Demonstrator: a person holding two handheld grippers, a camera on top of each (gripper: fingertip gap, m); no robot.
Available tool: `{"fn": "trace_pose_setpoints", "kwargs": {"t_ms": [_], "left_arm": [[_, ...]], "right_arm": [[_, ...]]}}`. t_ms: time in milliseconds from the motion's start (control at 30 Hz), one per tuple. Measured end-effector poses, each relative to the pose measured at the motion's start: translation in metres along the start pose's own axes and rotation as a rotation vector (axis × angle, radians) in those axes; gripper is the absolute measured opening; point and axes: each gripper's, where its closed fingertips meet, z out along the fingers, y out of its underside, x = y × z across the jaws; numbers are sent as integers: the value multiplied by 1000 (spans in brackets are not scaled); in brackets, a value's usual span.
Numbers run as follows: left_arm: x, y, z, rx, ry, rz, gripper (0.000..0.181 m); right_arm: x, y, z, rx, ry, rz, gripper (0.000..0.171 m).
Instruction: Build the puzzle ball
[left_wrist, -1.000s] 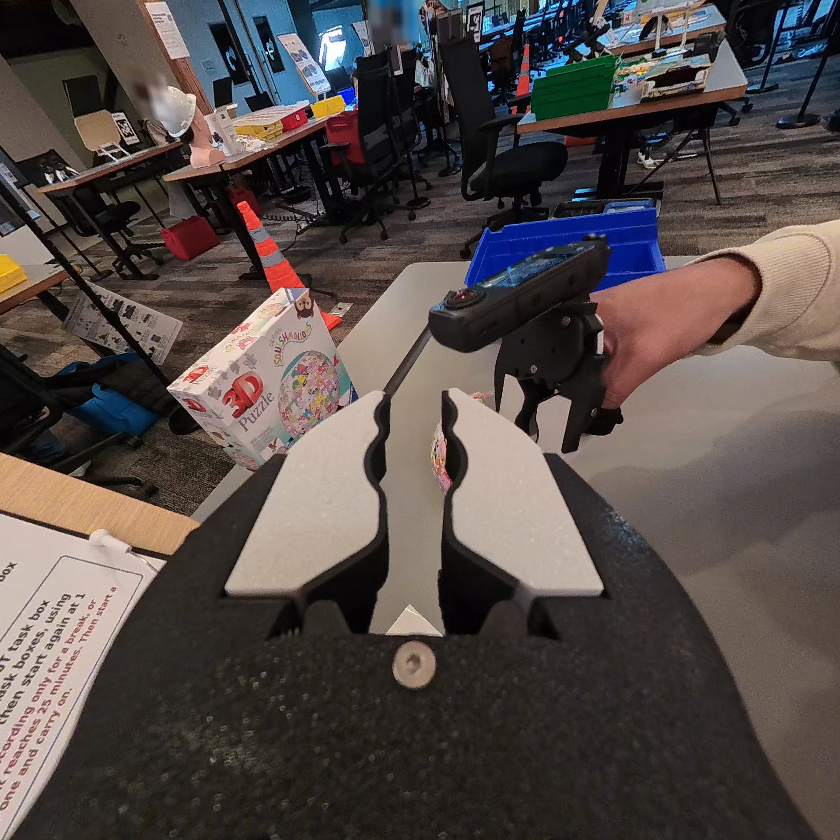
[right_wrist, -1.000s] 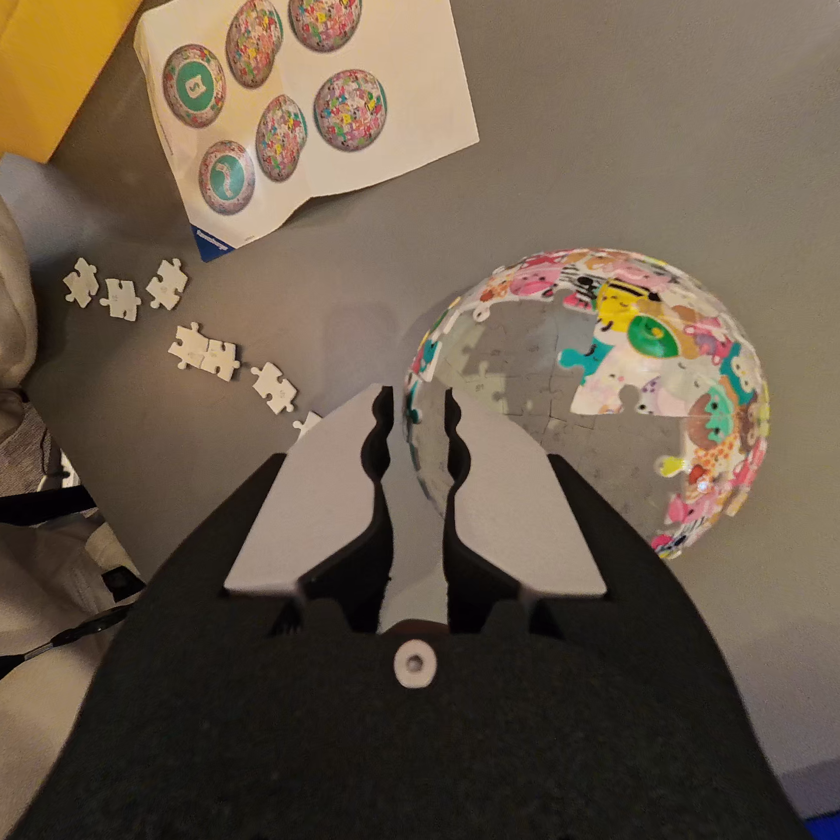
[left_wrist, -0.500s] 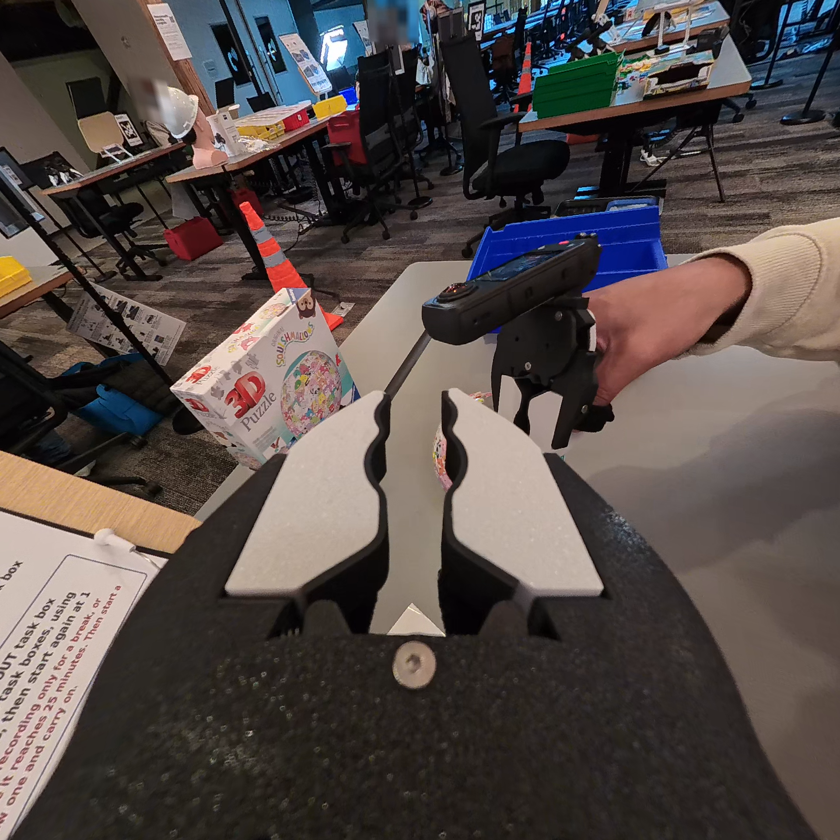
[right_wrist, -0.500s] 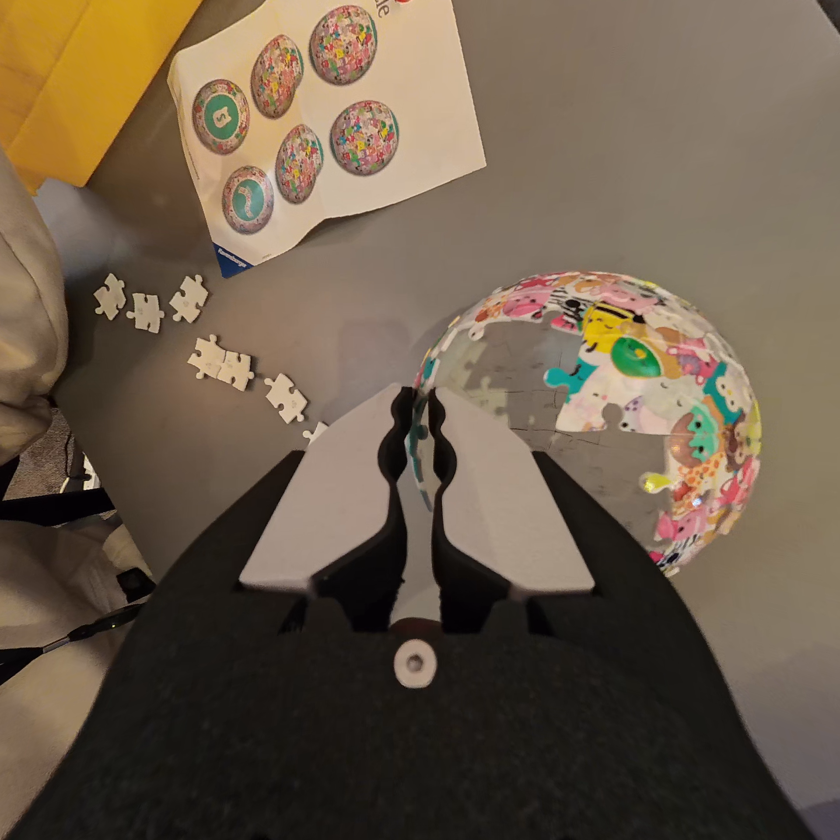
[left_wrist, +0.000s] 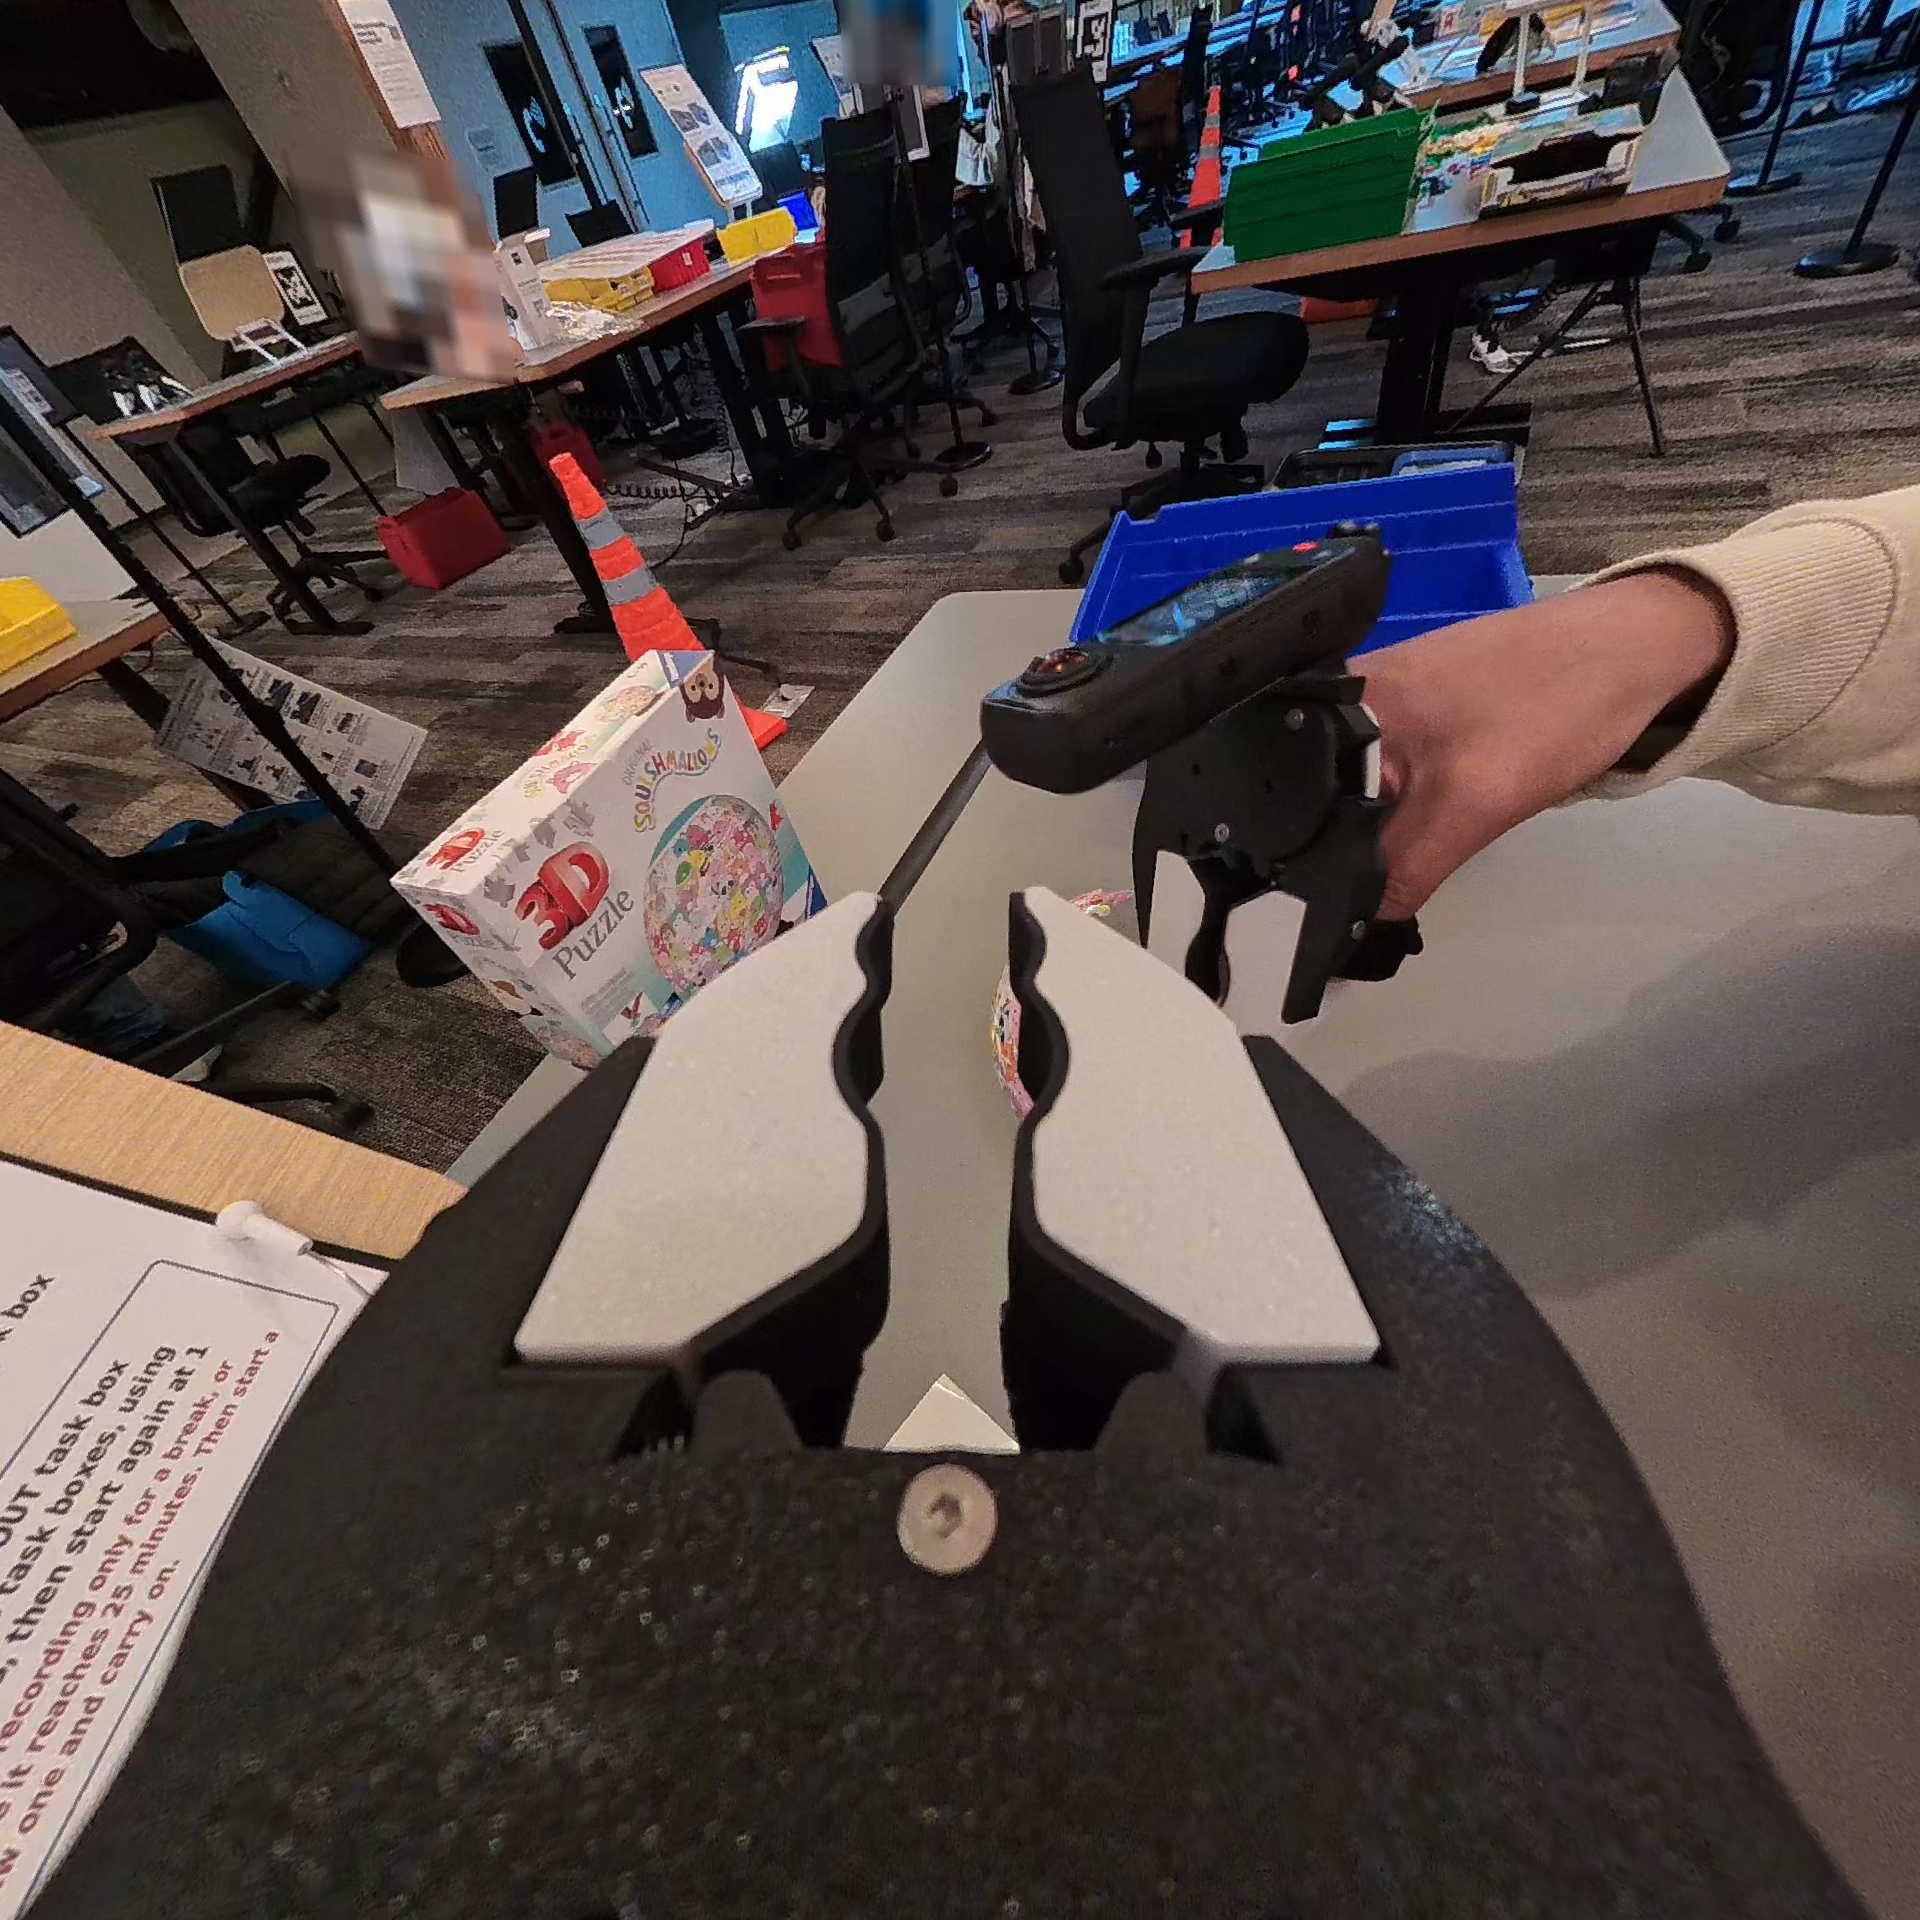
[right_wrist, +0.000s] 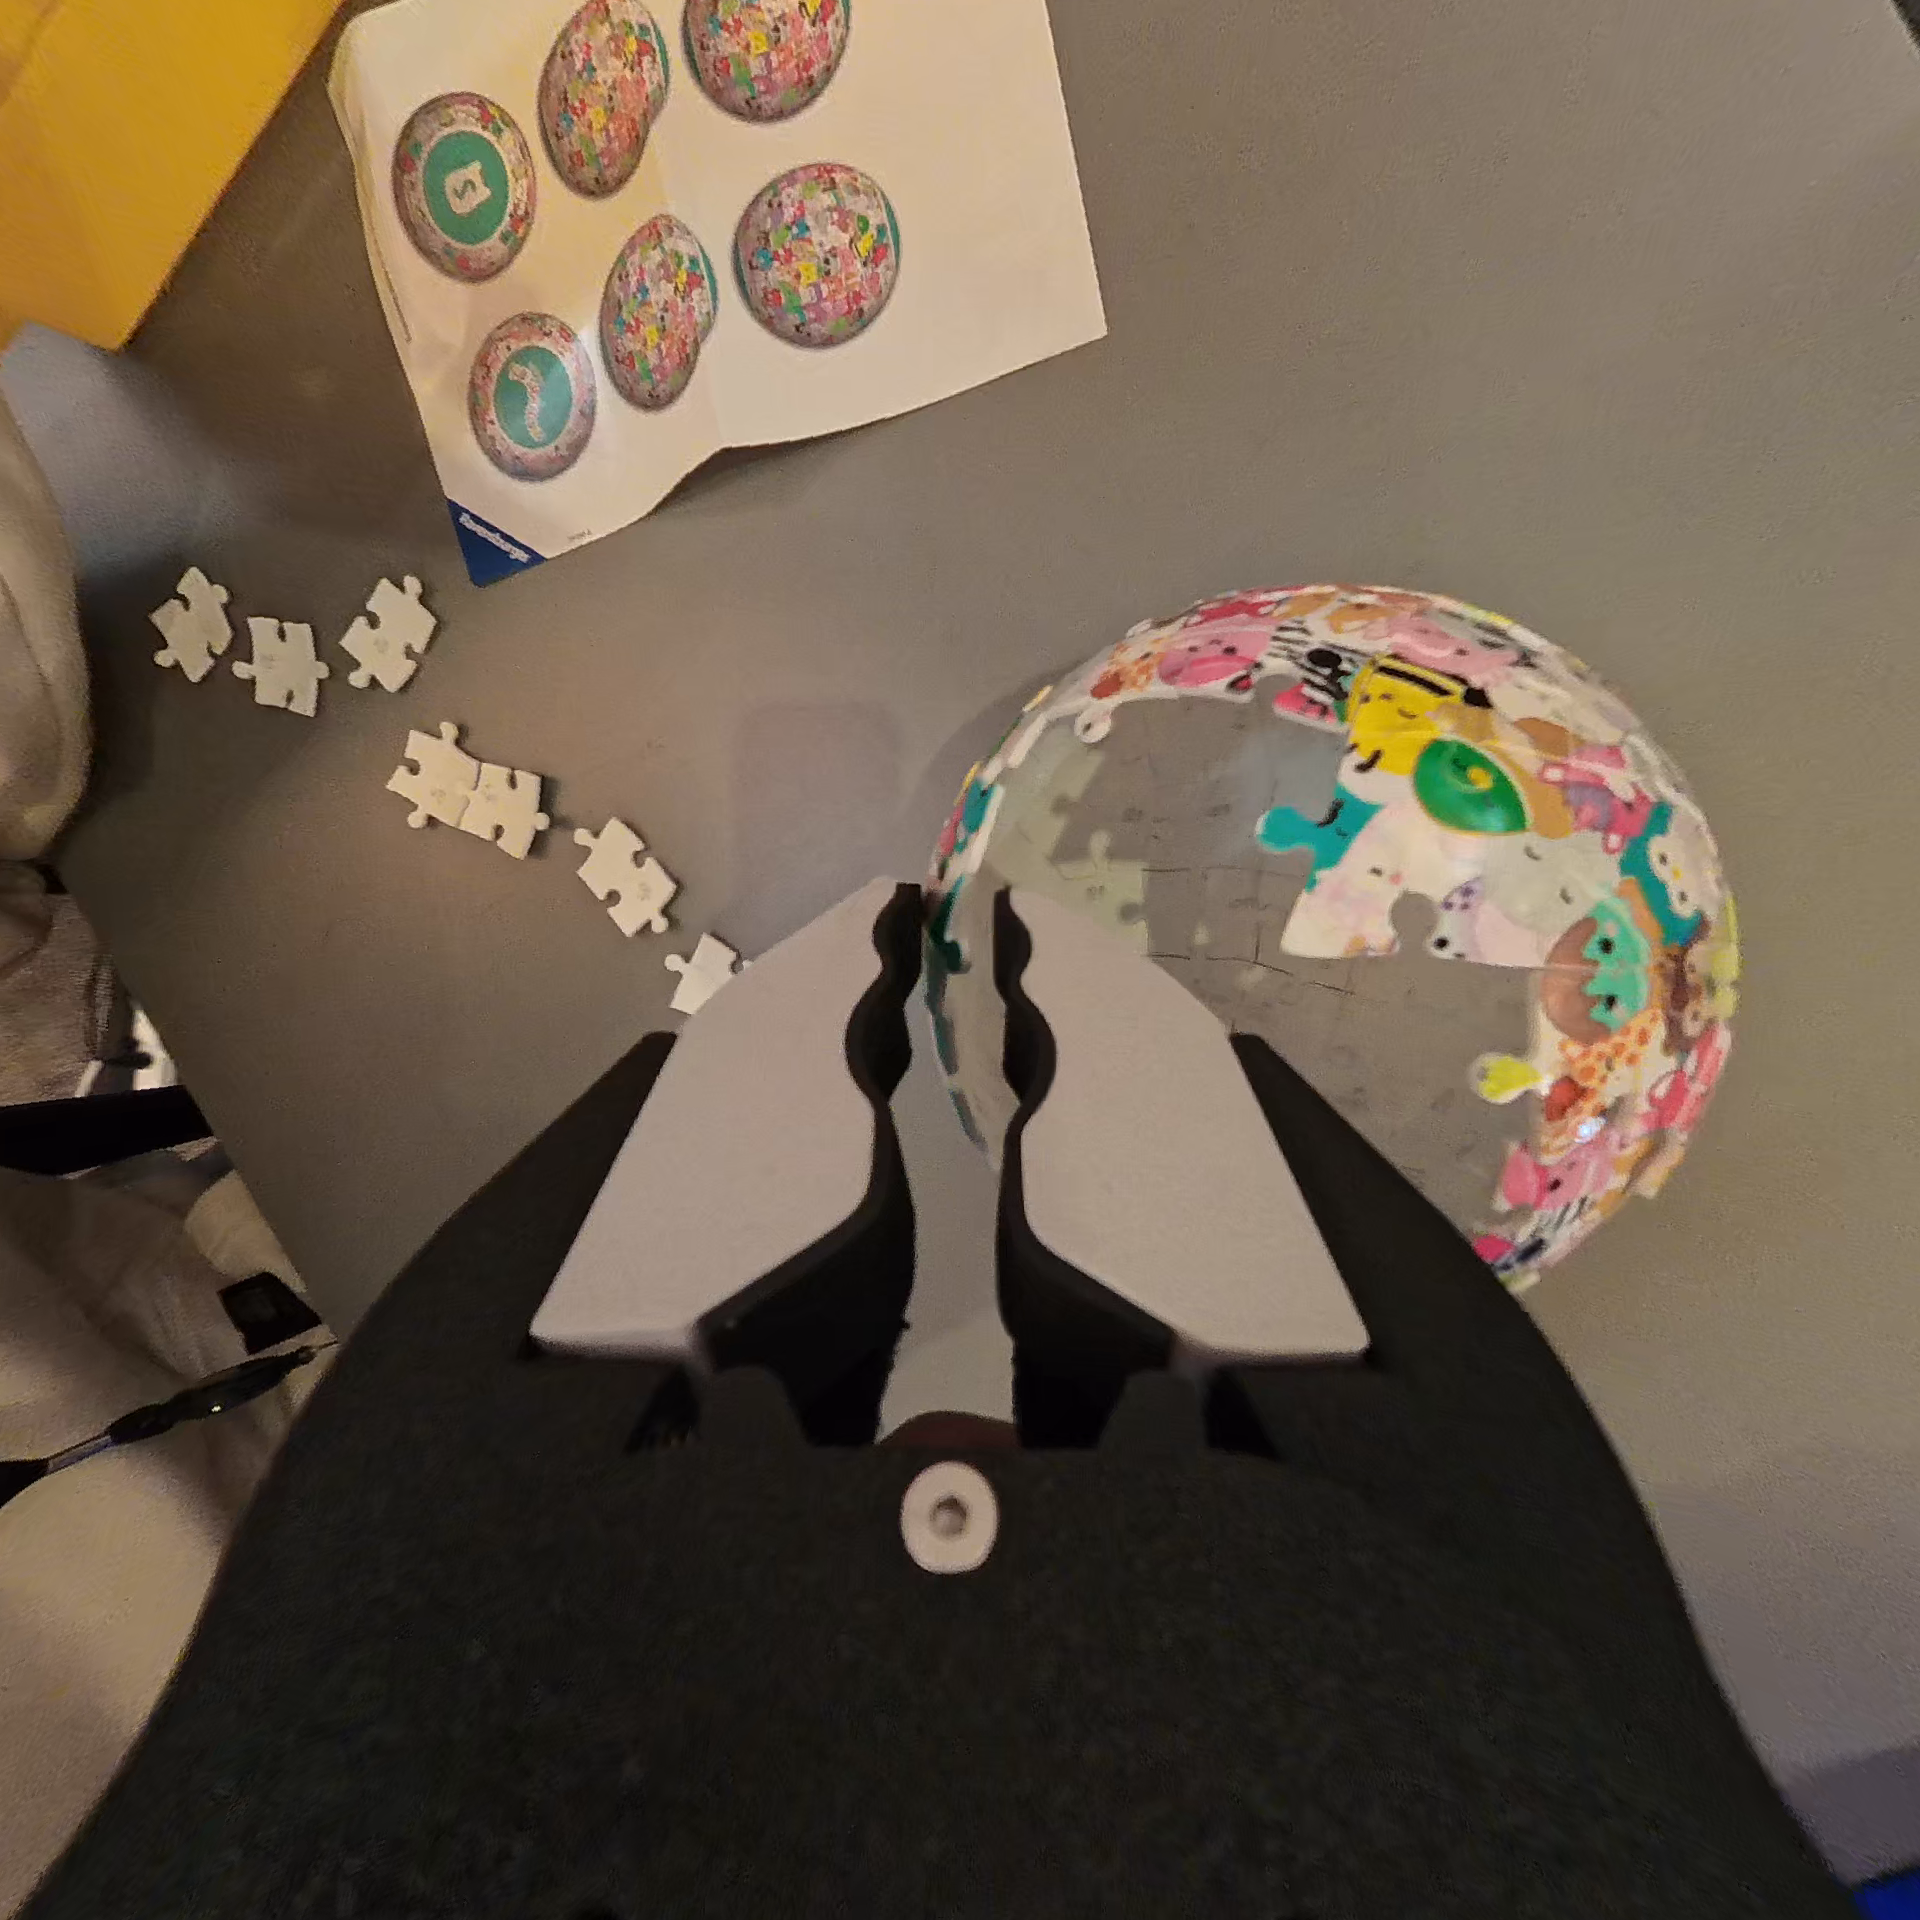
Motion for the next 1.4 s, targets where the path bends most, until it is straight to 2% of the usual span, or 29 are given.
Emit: {"fn": "trace_pose_setpoints", "kwargs": {"t_ms": [133,267,433,800,967,1100,1400], "left_arm": [[0,0,0,-2,1,2,20],[0,0,-1,0,0,-1,20],[-1,0,-1,-1,-2,0,21],[-1,0,-2,-3,-7,4,20],[-1,0,-1,-5,-8,8,20],[0,1,0,-9,-6,8,20],[0,0,-2,-6,-6,9,20]], "right_arm": [[-5,-2,1,16,-49,17,5],[-4,-1,1,10,-54,18,5],[0,1,0,9,-28,17,13],[1,4,-4,20,-58,37,13],[2,-2,-4,49,-47,30,18],[2,-4,-4,55,-38,18,9],[0,-4,-4,61,-61,29,6]]}}
